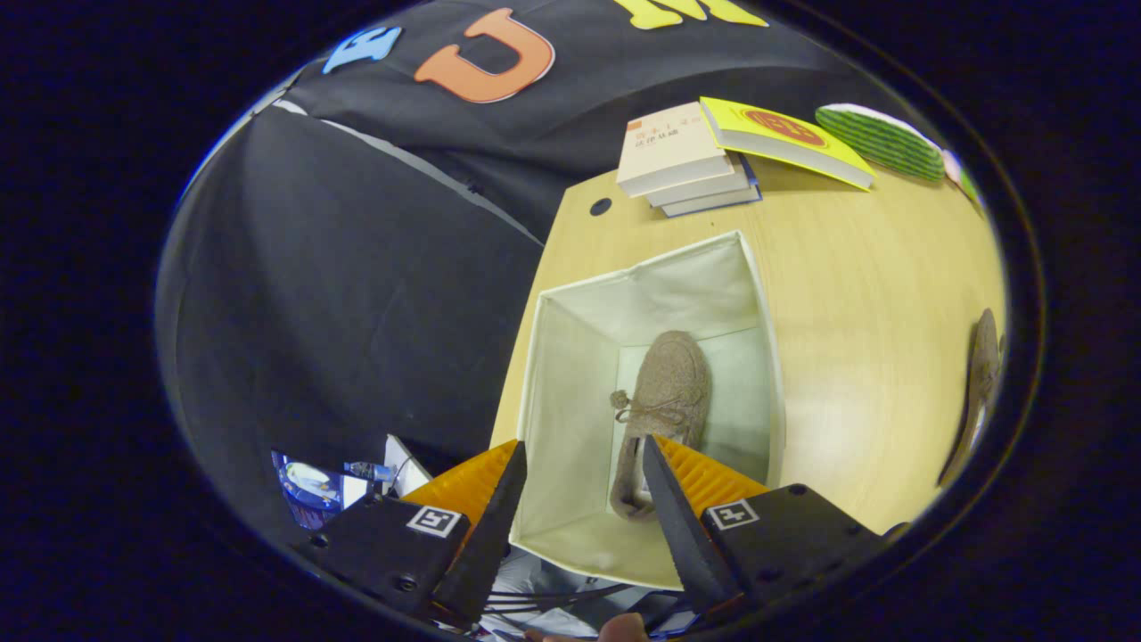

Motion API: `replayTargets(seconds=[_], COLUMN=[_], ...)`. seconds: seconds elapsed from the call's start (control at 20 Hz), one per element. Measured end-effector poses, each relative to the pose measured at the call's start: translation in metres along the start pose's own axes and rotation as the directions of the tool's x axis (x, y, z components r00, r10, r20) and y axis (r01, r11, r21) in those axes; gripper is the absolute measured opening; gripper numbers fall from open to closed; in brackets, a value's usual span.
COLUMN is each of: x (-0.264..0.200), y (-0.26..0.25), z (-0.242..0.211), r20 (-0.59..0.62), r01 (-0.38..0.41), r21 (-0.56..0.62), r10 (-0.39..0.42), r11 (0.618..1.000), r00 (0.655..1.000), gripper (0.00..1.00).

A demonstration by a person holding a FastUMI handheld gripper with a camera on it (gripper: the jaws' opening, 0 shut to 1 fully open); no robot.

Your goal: Open the storage box then place both shoes into the box .Put the left shoe in first, then the right shoe, with the right side of both shoes facing outward in a uniform manner.

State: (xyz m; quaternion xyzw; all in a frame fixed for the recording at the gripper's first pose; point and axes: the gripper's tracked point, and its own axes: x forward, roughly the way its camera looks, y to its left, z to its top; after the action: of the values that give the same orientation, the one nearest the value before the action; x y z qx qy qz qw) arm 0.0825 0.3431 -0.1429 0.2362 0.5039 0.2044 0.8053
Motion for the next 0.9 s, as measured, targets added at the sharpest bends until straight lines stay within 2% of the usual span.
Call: replayTargets(seconds=[0.15,0.3,0.6,0.9], x=[-0.043,-0.092,-0.18,-0.245], y=[-0.006,-0.033,-0.134,-0.217], z=[-0.004,0.006,0.0,-0.012], r20=[0.044,0.154,0.263,0.342], r01=[-0.015,0.035,0.201,0.319], r21=[-0.099,-0.172,-0.159,-0.154], r10=[0.02,-0.008,-0.155,-0.253], r11=[0.995,0.985,0.967,0.935], r00=[0.999,0.988,0.952,0.905], gripper=[0.86,0.86,0.86,0.86])
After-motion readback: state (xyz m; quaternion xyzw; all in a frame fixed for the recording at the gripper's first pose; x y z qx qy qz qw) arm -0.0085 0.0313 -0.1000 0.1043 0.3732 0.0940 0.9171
